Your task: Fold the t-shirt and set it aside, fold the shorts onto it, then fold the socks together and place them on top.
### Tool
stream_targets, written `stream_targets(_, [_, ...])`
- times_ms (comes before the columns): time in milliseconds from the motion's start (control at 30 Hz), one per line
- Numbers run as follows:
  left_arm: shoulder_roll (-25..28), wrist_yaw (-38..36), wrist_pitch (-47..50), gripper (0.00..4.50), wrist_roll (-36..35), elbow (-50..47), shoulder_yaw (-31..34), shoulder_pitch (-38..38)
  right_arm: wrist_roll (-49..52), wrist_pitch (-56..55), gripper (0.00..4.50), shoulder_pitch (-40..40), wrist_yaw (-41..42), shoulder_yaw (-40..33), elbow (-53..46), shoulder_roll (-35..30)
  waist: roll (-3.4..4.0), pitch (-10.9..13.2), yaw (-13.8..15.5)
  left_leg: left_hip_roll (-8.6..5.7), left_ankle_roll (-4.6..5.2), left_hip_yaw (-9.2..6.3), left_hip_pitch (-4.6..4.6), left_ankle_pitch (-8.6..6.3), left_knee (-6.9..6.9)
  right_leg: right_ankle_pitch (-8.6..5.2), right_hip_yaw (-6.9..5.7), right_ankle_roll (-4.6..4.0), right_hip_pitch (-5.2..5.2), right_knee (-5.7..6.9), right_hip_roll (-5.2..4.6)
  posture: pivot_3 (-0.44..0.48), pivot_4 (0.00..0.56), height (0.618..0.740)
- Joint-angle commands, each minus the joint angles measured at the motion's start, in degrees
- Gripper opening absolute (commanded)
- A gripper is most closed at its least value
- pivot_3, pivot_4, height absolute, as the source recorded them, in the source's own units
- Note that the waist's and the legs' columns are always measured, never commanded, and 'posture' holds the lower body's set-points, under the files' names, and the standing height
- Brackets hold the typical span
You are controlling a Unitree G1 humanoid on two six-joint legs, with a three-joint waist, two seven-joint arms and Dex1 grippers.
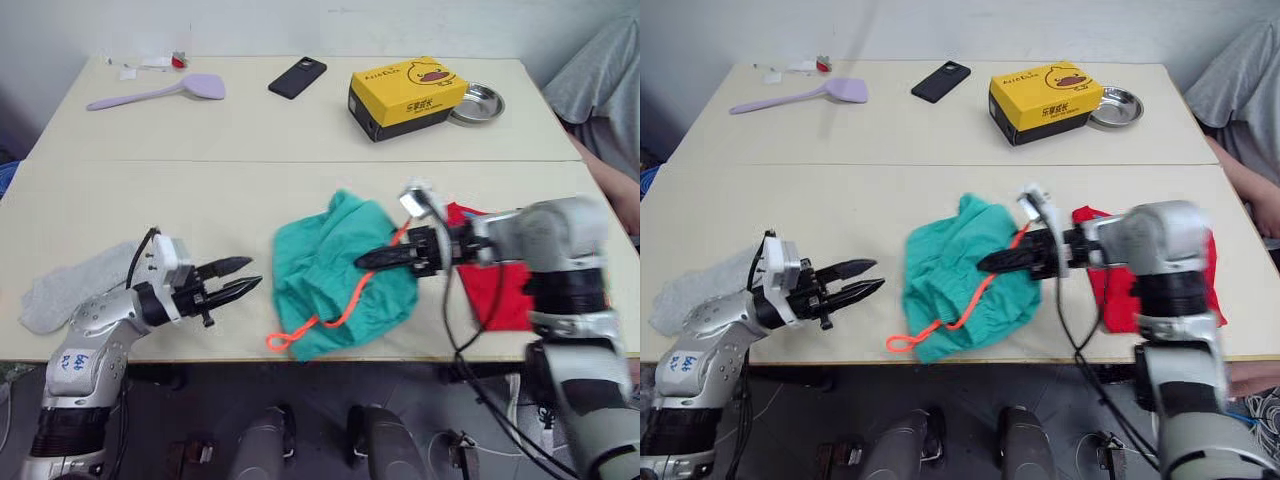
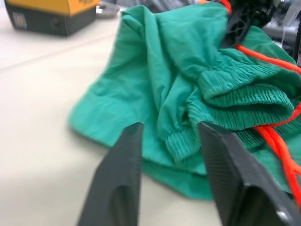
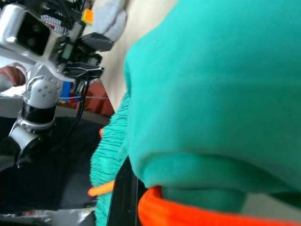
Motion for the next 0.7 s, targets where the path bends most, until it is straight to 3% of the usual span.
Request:
stream_targets(33, [-1.0,0.5,1.6,3.07,-1.6,-2.5,-0.8,-1.6,11.4,0.5,0.00,2.3,-3.7,-4.6,-5.2,-8.2,0.01,0.0,-0.1,-0.02,0.01,0.03,0.01,-0.01,0.00,0.00,0.02,0.00,0.00,-0.20,-0.01,0.000,0.150,0.740])
stream_targets(167, [-2.5,-0.1,1.9,4.37,-1.0,-1.8,-2.6,-3.7,17.8,0.5,0.00,5.5,-7.6,-10.0,-3.9,-21.8,0.07,0.0,0.1,0.03,0.05,0.17,0.08,0.03,0.01,0.02,-0.01,0.03,0.01,-0.23,0.01,0.000,0.150,0.740])
stream_targets(200, [-2.9,-0.3,1.1,4.45,-0.5,-1.3,-2.9,-4.1,17.6,0.5,0.00,6.7,-7.8,-11.1,-3.4,-24.7,0.07,0.0,0.2,0.04,0.05,0.18,0.09,0.04,0.02,0.02,0.00,0.03,0.00,-0.21,0.01,0.000,0.150,0.740])
stream_targets(333, [-4.2,-2.4,1.8,4.45,-2.2,-0.8,-3.5,-5.4,13.6,-0.9,0.00,8.4,-7.8,-14.2,1.9,-31.3,0.07,0.0,0.1,0.04,0.07,0.24,0.10,0.03,0.09,0.04,0.03,0.07,0.03,-0.24,0.02,0.000,0.150,0.740])
stream_targets(500, [-3.9,-5.0,2.5,4.45,-1.9,0.4,-5.2,-7.4,3.5,-14.2,0.00,11.3,3.2,-7.4,14.0,-40.7,0.11,0.1,0.2,0.06,0.16,0.46,0.12,0.05,0.13,0.17,0.09,0.17,0.02,-0.35,0.01,0.000,0.150,0.740])
stream_targets(600, [-3.9,-5.8,2.1,4.45,-1.2,1.4,-5.5,-8.4,-5.2,-24.6,0.00,12.4,9.1,0.0,20.8,-42.4,0.10,0.1,0.1,0.08,0.18,0.53,0.12,0.04,0.18,0.21,0.11,0.23,0.02,-0.38,0.02,0.000,0.150,0.740])
stream_targets(700, [-3.7,-5.6,2.7,4.45,-1.6,1.4,-5.3,-9.0,-14.6,-36.5,0.00,9.2,10.5,4.9,31.8,-39.2,0.12,0.1,0.1,0.09,0.21,0.67,0.13,0.02,0.24,0.24,0.11,0.30,0.00,-0.39,0.01,0.000,0.150,0.740])
